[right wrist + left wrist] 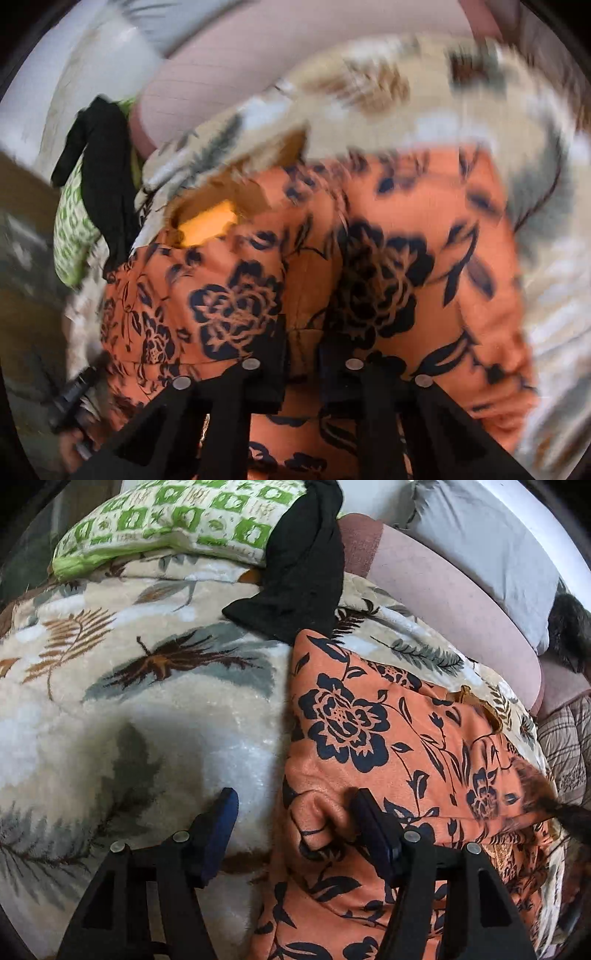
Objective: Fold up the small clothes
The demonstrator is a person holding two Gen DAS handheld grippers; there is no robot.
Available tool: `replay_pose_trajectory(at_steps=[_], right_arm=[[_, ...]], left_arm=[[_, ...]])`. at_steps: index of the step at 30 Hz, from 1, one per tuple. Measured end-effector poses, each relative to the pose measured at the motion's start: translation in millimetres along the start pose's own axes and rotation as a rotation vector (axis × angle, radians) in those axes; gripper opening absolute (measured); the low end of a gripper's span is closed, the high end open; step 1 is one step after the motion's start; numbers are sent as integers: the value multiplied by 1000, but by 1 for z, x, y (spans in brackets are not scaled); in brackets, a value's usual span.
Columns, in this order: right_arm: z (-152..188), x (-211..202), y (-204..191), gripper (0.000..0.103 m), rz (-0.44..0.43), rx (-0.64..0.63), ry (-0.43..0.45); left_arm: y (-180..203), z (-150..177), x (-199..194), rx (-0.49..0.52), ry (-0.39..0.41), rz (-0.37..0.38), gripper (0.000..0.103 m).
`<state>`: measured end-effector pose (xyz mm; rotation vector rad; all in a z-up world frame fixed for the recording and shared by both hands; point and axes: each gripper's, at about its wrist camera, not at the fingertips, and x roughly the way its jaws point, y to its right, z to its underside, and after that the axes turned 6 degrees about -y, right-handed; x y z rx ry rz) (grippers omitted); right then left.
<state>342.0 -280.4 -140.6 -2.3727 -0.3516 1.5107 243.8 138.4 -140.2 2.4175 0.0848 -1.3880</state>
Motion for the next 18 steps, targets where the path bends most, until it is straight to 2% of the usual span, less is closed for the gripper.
replay_pose_trajectory(at_steps=[2, 3, 4, 5, 6, 8, 9, 10, 12, 15, 16, 17, 18], right_arm=[[10, -13, 2, 13, 90, -27, 55], [14, -4, 8, 17, 123, -22, 29], [15, 10, 14, 24, 133, -12, -20], [19, 26, 24, 26, 95, 11, -92], [20, 22, 29, 29, 65, 27, -58], [16, 3, 41, 52, -20, 105, 4], [13, -6, 45, 75, -54, 142, 41], [10, -13, 48, 78, -78, 160, 72], [-4, -17, 49, 78, -123, 162, 81], [-27, -5, 49, 78, -158, 185, 52], [-31, 4, 48, 73, -153, 188, 33], [-38, 17, 44, 65, -143, 165, -7], [-37, 25, 38, 15, -115, 139, -49]], left_arm=[[-1, 0, 2, -2, 7, 7, 66], [-1, 0, 3, -3, 5, 2, 66], [0, -1, 5, -2, 3, -3, 66], [0, -1, 4, 3, -2, -5, 66], [0, -1, 3, 8, -6, -6, 66], [-1, -5, -1, 10, -12, 0, 65], [0, -8, -4, 5, -3, 3, 65], [0, -12, -9, 3, 20, 5, 65], [4, -20, -12, 9, 46, 9, 65], [12, -34, 0, 35, 14, 10, 62], [12, -37, 8, 34, -15, 7, 41], [10, -39, 20, 32, -65, -18, 24], [7, -39, 25, 24, -68, -16, 24]])
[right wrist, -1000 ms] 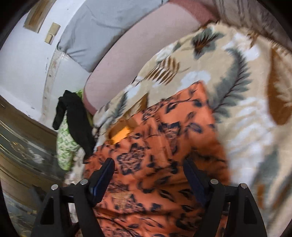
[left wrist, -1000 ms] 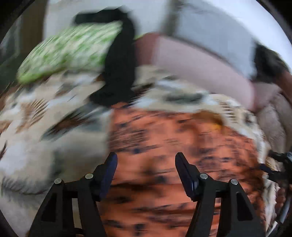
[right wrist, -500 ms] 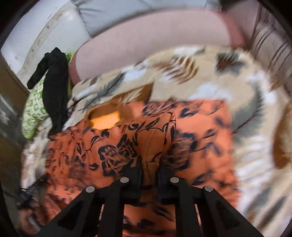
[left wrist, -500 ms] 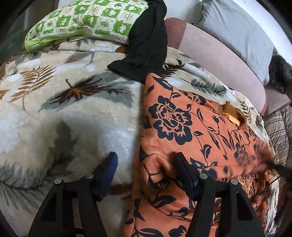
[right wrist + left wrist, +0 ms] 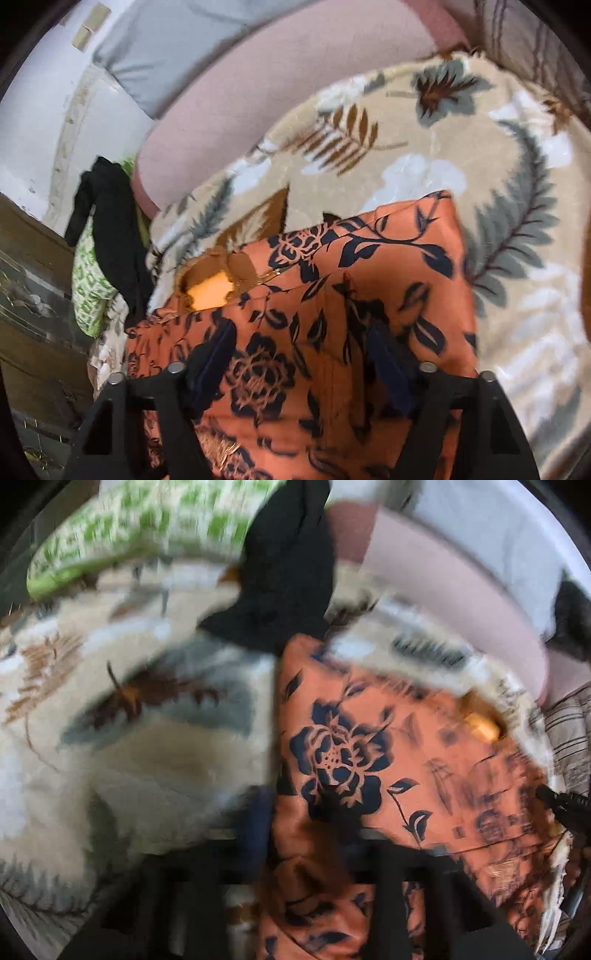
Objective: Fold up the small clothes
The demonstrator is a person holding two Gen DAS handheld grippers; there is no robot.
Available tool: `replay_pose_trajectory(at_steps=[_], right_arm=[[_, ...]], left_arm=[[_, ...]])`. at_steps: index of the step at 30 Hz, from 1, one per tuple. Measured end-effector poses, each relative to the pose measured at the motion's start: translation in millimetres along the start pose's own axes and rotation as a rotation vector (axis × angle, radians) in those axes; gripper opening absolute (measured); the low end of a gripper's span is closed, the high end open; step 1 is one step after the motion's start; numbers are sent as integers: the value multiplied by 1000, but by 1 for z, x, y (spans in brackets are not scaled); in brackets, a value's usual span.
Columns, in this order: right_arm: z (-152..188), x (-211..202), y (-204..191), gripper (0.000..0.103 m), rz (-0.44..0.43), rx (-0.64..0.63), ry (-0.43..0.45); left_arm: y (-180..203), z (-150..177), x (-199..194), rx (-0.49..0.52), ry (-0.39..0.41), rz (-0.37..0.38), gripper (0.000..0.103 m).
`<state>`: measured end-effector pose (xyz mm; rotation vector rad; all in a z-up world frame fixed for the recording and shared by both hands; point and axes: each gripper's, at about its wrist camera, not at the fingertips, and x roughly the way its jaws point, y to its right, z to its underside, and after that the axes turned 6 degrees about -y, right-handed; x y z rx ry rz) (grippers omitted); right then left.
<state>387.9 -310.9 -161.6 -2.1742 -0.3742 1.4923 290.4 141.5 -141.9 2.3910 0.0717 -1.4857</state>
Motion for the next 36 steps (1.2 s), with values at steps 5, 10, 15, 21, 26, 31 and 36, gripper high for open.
replay_pose_trajectory(at_steps=[5, 10, 15, 21, 26, 31, 36], right_arm=[[6, 4, -2, 6, 176, -60, 40], [13, -19, 6, 23, 160, -22, 77], [43, -33, -6, 23, -51, -47, 3], [57, -41, 17, 32, -81, 74, 7], [115, -120, 32, 93, 49, -10, 133], [221, -161, 92, 92, 95, 121, 45], [295, -163, 100, 67, 77, 152, -78]], left_arm=[[7, 4, 1, 84, 42, -46, 26], [11, 15, -40, 101, 115, -4, 32], [11, 35, -32, 122, 47, -6, 41], [-6, 38, -51, 27, 43, 57, 49], [-26, 92, -101, 36, 48, 103, 67], [-55, 187, -124, -15, -62, 147, 67], [-56, 240, -142, 29, -70, 64, 67]])
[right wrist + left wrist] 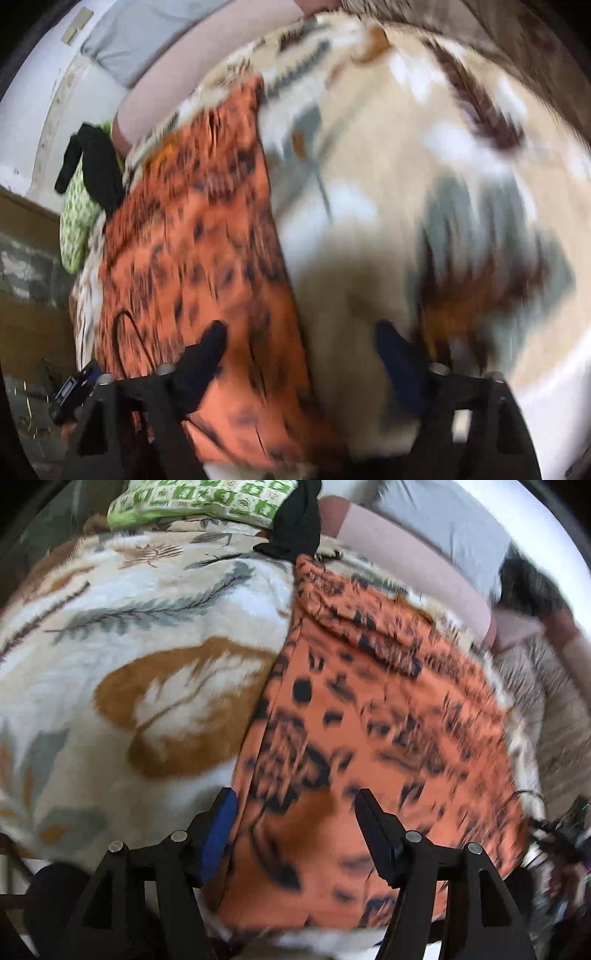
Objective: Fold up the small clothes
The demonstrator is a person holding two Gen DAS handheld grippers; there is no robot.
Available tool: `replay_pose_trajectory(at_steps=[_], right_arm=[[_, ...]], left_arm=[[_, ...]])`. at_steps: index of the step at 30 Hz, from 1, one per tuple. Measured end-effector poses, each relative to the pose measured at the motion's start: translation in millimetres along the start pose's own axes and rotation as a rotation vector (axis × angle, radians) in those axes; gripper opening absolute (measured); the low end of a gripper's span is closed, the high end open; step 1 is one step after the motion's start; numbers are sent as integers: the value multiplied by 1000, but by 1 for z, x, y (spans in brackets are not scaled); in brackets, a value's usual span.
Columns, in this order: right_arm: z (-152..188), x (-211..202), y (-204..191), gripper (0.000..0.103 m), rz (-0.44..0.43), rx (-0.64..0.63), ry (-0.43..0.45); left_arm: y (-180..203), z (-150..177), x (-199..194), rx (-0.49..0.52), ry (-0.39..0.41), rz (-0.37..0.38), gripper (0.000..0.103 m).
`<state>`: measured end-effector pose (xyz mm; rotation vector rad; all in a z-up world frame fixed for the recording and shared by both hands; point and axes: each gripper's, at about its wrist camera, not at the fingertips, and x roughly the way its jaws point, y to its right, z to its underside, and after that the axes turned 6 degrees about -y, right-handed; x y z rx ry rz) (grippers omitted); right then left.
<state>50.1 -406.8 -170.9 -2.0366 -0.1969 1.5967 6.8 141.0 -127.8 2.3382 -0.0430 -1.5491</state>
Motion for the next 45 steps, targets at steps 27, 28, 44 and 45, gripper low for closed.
replay_pose_trajectory(at_steps=[27, 28, 44, 45], right_arm=[[70, -17, -14, 59, 5, -63, 24], [71, -21, -14, 79, -1, -62, 44], [79, 1, -5, 12, 36, -60, -72], [77, 0, -6, 16, 28, -55, -62]], left_arm=[[-22, 47, -31, -98, 7, -31, 71], [-23, 49, -30, -108, 10, -9, 71], [-22, 50, -1, -140, -98, 6, 10], [-19, 49, -5, -128, -88, 8, 10]])
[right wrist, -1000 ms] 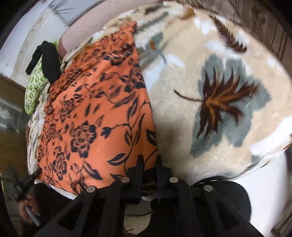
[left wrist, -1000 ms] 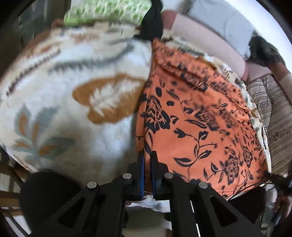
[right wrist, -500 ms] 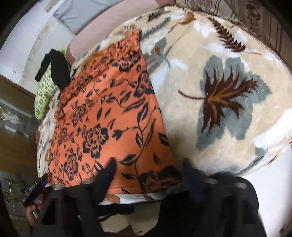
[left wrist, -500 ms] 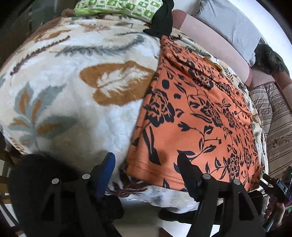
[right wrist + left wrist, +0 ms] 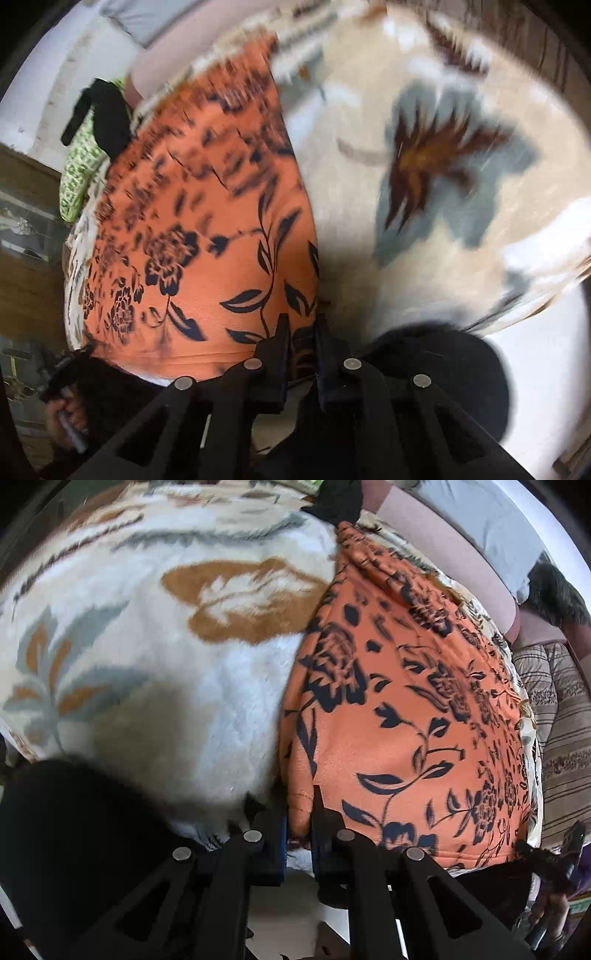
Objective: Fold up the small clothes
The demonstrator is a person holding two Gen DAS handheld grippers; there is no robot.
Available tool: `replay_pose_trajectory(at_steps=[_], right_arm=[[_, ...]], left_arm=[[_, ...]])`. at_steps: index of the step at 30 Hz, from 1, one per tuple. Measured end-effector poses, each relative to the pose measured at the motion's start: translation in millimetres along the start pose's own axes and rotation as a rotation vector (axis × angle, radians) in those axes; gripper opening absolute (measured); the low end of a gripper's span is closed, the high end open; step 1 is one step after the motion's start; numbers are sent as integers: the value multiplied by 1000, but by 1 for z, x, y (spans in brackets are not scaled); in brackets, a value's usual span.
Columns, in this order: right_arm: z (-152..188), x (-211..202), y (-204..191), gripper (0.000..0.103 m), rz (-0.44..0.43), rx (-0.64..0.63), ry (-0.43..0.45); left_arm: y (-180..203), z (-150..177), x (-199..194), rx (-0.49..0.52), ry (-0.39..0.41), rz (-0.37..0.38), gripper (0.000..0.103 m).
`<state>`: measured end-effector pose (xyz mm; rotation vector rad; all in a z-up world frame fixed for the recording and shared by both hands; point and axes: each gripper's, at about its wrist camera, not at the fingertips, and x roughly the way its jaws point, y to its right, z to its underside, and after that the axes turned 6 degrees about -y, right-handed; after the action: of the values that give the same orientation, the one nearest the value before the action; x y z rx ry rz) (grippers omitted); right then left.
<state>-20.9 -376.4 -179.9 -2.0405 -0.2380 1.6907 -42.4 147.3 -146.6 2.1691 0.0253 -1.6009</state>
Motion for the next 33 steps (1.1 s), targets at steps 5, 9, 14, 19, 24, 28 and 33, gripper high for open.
replay_pose_trajectory(at_steps=[5, 9, 14, 19, 24, 28, 33], right_arm=[[-4, -9, 2, 33, -43, 24, 24], [-5, -12, 5, 53, -76, 32, 40], [-4, -2, 2, 13, -106, 23, -23], [-3, -17, 4, 13, -180, 43, 10], [-10, -5, 17, 12, -229, 100, -25], [-33, -33, -1, 12, -326, 68, 35], [-86, -72, -25, 12, -451, 41, 142]], left_arm=[[4, -1, -8, 24, 36, 0, 42], [4, -2, -12, 1, 101, -13, 66], [-1, -5, 8, 24, 3, 35, 9], [-2, -7, -5, 20, 15, 74, 9], [3, -17, -3, 23, -6, 80, 9], [18, -41, -33, 34, 74, 169, 9], [33, -98, -68, 38, 183, 280, 9]])
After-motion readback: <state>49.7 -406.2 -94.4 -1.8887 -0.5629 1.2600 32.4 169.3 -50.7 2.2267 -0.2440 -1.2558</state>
